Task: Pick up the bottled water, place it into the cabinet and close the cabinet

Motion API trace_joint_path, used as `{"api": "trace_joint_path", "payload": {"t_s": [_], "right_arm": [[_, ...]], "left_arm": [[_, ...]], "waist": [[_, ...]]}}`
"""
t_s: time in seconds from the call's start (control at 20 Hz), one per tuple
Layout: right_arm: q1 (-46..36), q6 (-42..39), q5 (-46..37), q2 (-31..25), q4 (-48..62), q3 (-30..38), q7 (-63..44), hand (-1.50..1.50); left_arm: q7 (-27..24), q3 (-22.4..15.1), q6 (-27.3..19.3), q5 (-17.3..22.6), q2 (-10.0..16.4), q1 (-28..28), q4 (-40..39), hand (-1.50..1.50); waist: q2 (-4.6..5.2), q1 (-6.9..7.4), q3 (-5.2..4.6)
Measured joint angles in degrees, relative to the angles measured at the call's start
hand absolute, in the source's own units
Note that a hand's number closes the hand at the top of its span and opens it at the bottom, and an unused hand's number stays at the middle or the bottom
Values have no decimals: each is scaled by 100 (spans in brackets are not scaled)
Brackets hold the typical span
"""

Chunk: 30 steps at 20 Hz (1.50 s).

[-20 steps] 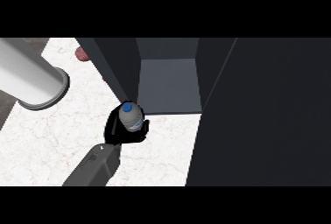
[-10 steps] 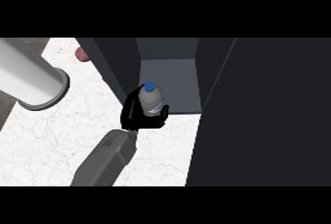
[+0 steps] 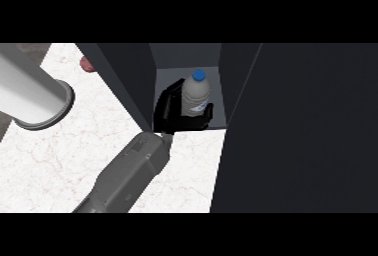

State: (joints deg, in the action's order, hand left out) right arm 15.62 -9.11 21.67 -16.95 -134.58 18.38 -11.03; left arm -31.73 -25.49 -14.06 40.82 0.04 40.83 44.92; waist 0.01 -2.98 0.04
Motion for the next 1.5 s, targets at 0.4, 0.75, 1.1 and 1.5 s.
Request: {"api": "trace_joint_path", "payload": {"t_s": [0.4,0.75,1.1,1.5], "right_arm": [[2,-490,1263,-222,269,805,-9,-150],[43,-872,1770,-282,416,1124,49,-150],[-49,-920,2102,-406,415,1267,-98,-150],[-214,-978,2281,-552,606,1397,-159,-150]], "left_arm": [[128,-336,-718,618,-3,1177,-872,150],[127,-458,-920,918,-3,1849,-1832,150],[-25,-414,-1045,1109,-2,2076,-2658,150],[-265,-353,-1126,1166,-3,2132,-3309,150]], "waist": [[43,-76,-3],[88,-157,-3],[150,-280,-7],[204,-348,-11]]}}
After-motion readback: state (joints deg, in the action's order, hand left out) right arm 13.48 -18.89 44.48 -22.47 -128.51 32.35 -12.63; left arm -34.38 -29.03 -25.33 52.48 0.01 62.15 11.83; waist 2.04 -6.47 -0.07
